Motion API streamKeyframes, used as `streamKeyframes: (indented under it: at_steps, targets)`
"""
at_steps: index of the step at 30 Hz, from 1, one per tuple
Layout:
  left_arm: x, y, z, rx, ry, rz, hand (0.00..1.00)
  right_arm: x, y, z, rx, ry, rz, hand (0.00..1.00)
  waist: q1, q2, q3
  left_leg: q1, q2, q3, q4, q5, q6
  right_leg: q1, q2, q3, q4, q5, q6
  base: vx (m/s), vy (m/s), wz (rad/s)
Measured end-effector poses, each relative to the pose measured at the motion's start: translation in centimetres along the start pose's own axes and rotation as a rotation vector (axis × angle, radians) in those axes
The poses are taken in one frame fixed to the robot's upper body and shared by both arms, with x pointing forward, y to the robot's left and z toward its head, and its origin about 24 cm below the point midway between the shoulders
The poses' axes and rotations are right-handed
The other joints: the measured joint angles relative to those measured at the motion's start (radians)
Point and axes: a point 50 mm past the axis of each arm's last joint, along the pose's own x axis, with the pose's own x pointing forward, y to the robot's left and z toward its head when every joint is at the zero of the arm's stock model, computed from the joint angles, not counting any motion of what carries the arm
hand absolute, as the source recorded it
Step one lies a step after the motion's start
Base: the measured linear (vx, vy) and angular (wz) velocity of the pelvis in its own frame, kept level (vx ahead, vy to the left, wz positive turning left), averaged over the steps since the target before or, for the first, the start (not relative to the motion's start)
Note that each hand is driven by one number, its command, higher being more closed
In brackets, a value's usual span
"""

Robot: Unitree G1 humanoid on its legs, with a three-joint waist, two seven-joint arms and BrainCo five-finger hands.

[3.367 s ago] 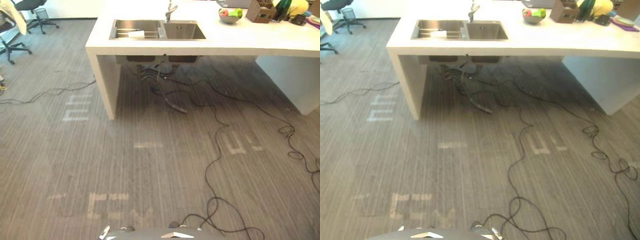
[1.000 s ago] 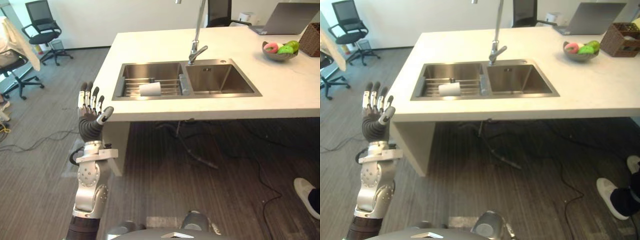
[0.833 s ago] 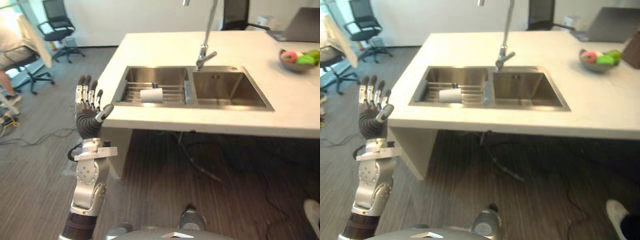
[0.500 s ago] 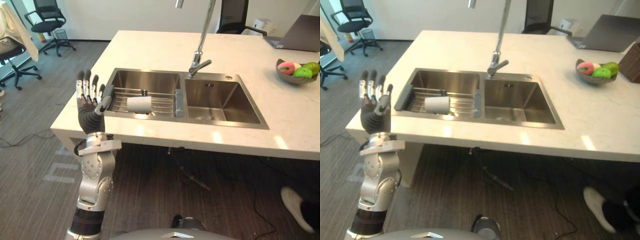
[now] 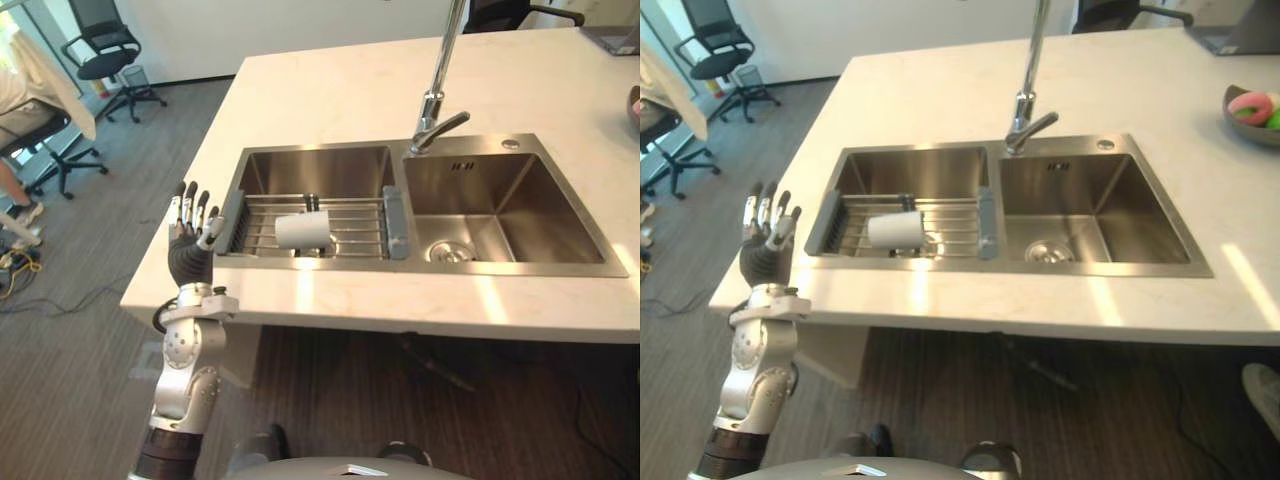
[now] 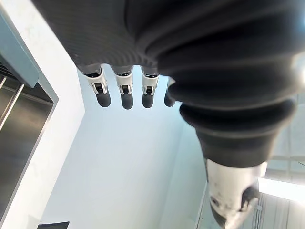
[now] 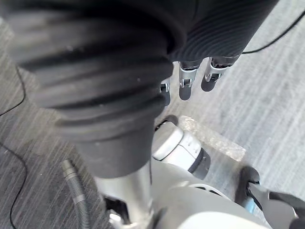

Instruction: Walk over to the sink, pick up the cup, carry it to the dishwasher, place the cup inside the dishwasher, then close the dishwasher door

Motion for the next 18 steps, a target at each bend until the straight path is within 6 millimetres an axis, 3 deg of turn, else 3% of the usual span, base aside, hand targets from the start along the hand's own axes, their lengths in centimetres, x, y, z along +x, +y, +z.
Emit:
streamKeyframes:
  at_steps: [1,4,9,12,18]
  targets:
    - [0.1,-0.2,-0.2,-0.015,0.019,-0.023,0.00,0.0,0.1,-0.5,0.043,0.009,-0.012,0.00,-0.006,0.000,-0.001,0.010,-0.026,-0.007,-0.057,0.031,0.004,0.003,-0.016,-0.022,-0.016,0.007,0.016,0.19,0.059,0.44]
    - [-0.2,-0.9,-0.8,-0.022,0.056,-0.063,0.00,0.0,0.0,-1.0,0.092,0.019,-0.026,0.00,-0.001,-0.003,-0.002,0.016,-0.037,-0.005,-0.068,0.033,0.003,0.032,-0.019,-0.044,-0.054,0.012,0.021,0.19,0.010,0.20]
    - [-0.5,-1.9,-1.5,-0.035,0.089,-0.115,0.00,0.2,0.9,-0.3,0.091,0.001,0.007,0.00,-0.006,0.012,-0.012,0.032,-0.018,0.038,-0.070,0.044,-0.014,0.053,0.004,-0.042,-0.095,0.020,0.009,0.05,-0.062,-0.11]
    - [-0.8,-2.2,-2.0,-0.028,0.118,-0.144,0.00,0.2,0.7,0.0,0.090,-0.008,0.008,0.00,-0.006,0.035,-0.028,0.036,0.007,0.039,-0.092,0.049,-0.021,0.053,0.033,-0.042,-0.124,0.031,-0.006,-0.04,-0.057,-0.09]
    - [-0.9,-3.0,-2.2,0.189,0.105,-0.200,0.00,0.2,0.7,0.3,0.069,-0.011,0.020,0.00,-0.005,0.042,-0.033,0.046,0.032,0.041,-0.104,0.057,-0.031,0.074,0.067,-0.042,-0.182,0.048,-0.019,-0.08,-0.022,-0.05]
